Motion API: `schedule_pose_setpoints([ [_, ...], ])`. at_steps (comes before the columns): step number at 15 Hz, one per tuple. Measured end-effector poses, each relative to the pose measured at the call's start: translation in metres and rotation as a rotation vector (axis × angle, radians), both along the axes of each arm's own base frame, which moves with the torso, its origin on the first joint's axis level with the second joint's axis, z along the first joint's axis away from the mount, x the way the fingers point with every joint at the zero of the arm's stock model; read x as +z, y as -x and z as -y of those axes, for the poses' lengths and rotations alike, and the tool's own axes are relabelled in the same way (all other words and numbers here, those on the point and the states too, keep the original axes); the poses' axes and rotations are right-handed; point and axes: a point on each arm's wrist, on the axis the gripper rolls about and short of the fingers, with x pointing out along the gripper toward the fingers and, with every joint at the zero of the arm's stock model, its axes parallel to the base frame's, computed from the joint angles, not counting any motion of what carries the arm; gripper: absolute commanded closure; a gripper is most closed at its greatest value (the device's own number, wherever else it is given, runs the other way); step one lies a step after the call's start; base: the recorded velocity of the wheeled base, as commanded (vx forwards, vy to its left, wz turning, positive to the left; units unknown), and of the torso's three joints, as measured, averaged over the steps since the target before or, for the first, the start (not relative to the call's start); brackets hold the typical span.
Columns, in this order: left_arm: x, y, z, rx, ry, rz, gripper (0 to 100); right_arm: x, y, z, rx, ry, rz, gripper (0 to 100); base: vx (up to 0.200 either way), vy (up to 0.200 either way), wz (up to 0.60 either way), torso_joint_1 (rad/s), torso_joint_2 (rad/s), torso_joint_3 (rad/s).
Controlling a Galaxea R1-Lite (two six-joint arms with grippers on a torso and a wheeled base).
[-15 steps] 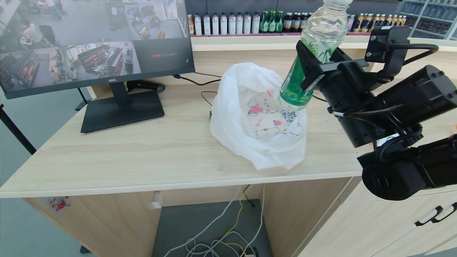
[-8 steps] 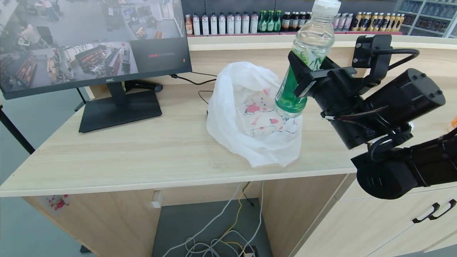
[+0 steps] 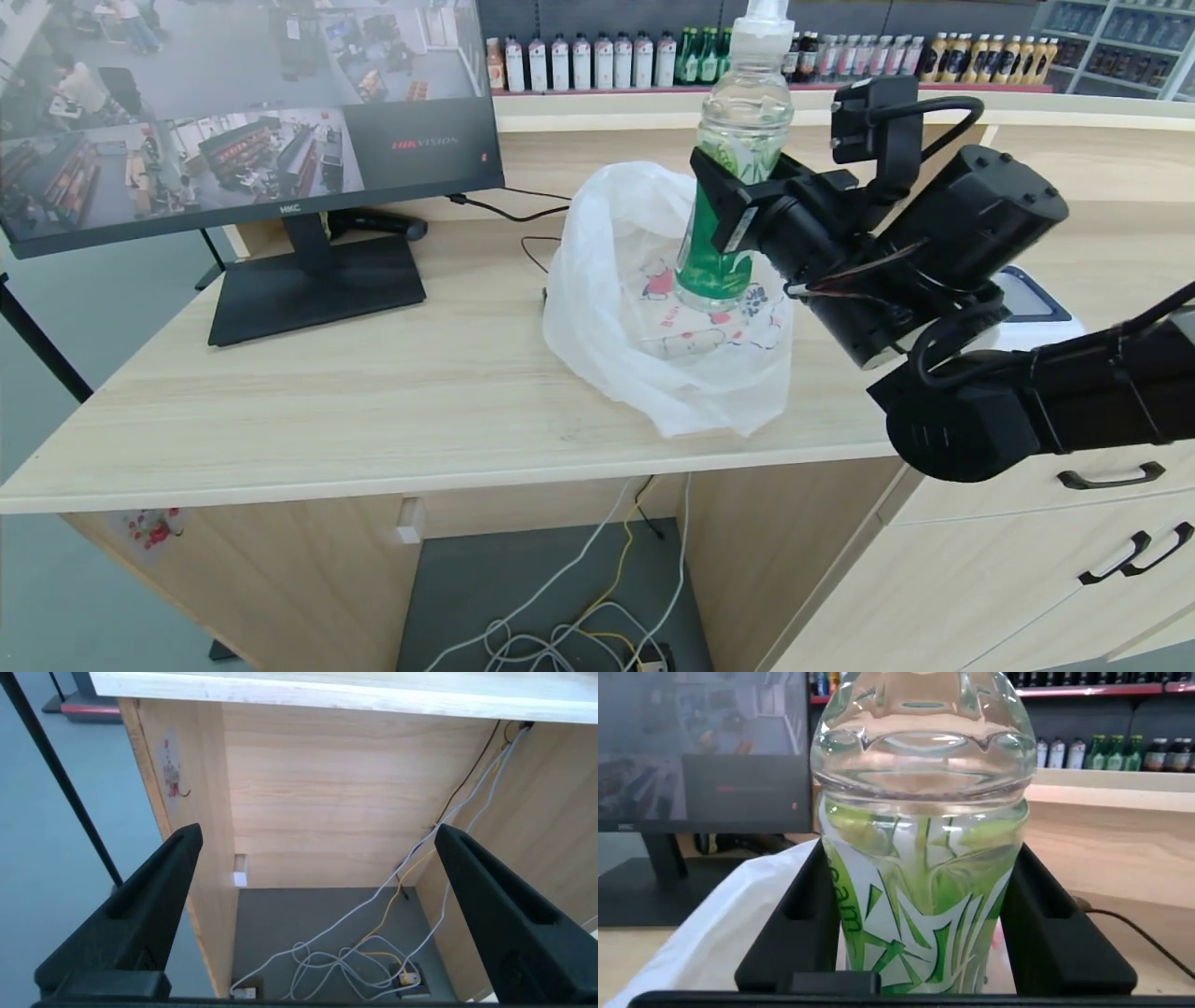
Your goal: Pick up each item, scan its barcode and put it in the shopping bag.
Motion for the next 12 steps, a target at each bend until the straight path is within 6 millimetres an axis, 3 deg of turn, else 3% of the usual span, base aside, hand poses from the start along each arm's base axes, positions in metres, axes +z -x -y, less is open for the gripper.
schedule_pose_setpoints([
  [12, 0.000, 0.000, 0.000, 0.000, -0.001, 0.000, 0, -0.009, -0.043, -0.034, 0.015, -0.003, 0.007, 100, 0.000, 0.000, 0.00, 0.000, 0.00, 0.000],
])
